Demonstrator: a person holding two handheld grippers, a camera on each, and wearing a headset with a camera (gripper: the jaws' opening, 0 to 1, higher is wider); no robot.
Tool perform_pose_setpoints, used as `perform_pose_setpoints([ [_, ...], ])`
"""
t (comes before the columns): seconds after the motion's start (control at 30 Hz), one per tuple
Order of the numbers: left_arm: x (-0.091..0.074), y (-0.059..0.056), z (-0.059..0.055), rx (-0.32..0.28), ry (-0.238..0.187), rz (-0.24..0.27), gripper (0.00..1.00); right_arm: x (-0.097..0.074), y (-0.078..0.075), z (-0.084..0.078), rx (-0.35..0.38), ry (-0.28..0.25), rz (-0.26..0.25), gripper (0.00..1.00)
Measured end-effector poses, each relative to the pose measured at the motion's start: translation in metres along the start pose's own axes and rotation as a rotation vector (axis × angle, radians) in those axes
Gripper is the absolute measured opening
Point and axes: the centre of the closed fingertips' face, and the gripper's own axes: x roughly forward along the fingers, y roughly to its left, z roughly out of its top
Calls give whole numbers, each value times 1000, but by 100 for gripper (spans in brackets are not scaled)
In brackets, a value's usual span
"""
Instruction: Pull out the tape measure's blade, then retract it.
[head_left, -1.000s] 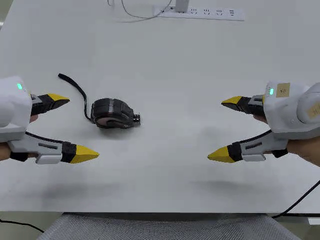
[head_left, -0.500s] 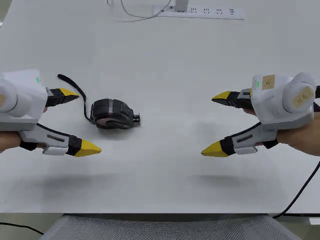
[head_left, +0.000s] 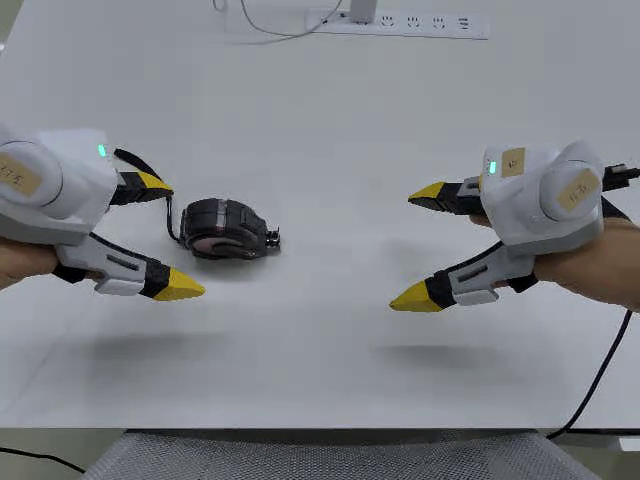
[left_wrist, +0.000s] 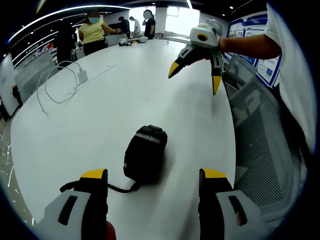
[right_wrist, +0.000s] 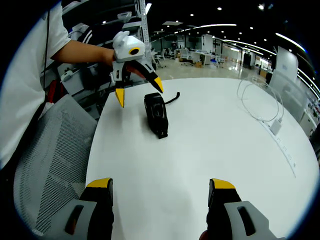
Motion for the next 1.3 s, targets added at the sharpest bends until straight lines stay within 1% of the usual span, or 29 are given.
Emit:
perform_pose_setpoints([
  [0.07,1,1,0,20,6,-4,65,2,0,1,-1,0,3,76],
  [0.13,2,3,0,25,8,-5,60,4,0,2,-1,-1,5,76],
  [0.23,5,7,1,26,10,-7,56,6,0,4,-3,-3,7,76],
  [0.4,10,9,-3,40,34,-15,50,8,0,4,-2,-4,10,76],
  [0.47,12,10,-5,44,46,-19,46,8,0,4,-1,-4,10,76],
  [0.6,18,13,-8,56,63,-22,44,9,1,3,2,-2,13,76],
  [0.73,23,14,-8,65,73,-30,42,10,2,2,5,-2,15,76],
  [0.9,29,14,-6,66,72,-49,39,11,3,1,9,-1,18,76],
  [1.17,37,14,-12,88,106,-60,37,14,3,1,12,-4,23,76],
  [1.3,40,14,-13,85,108,-64,35,16,4,1,14,-5,30,76],
])
